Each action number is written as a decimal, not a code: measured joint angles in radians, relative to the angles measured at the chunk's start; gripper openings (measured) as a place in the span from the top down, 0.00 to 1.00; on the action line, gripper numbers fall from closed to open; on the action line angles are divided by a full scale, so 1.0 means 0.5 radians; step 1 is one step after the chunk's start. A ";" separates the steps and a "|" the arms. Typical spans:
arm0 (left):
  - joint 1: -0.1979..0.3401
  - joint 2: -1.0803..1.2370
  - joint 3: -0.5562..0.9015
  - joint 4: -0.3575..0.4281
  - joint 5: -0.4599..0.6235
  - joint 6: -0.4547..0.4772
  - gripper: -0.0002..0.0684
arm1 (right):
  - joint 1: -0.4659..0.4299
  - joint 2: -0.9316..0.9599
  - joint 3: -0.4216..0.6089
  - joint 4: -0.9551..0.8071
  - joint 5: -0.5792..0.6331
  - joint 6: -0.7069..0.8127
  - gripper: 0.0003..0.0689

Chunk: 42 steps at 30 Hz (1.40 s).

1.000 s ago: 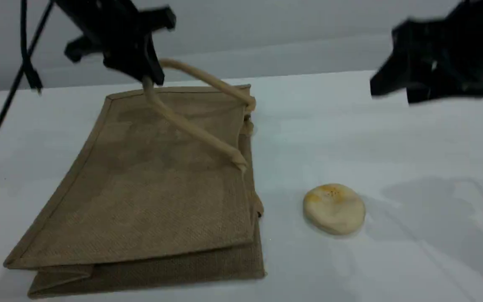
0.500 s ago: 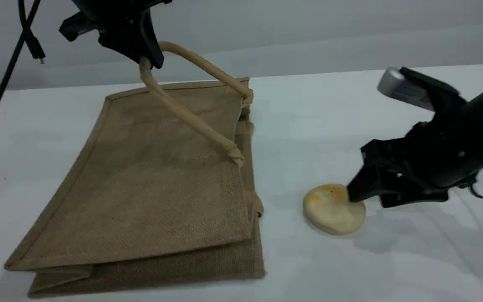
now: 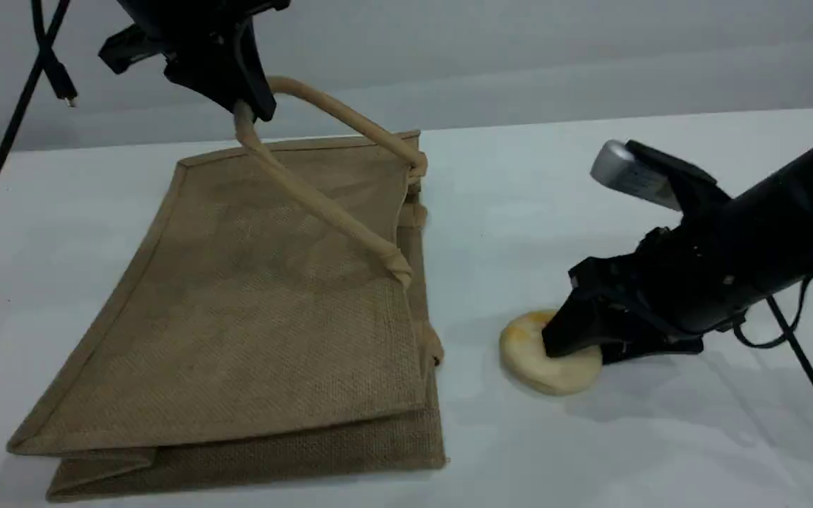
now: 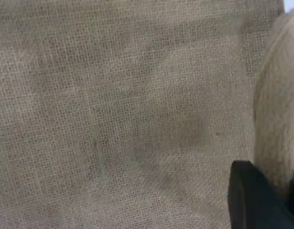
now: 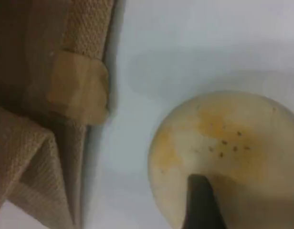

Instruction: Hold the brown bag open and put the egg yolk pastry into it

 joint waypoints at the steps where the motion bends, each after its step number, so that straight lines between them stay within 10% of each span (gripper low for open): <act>1: 0.000 0.000 0.000 0.000 0.017 0.003 0.88 | 0.000 0.000 0.000 0.000 0.011 0.000 0.46; 10: 0.000 0.002 -0.089 -0.010 0.211 0.140 0.88 | -0.006 -0.032 0.000 -0.004 0.072 0.002 0.96; 22: 0.000 -0.014 -0.723 -0.313 0.554 0.476 0.88 | -0.104 -0.548 0.008 -0.280 0.029 0.247 0.98; 42: -0.083 -0.206 -0.737 -0.625 0.545 0.763 0.88 | -0.104 -1.252 0.008 -0.729 -0.009 0.681 0.98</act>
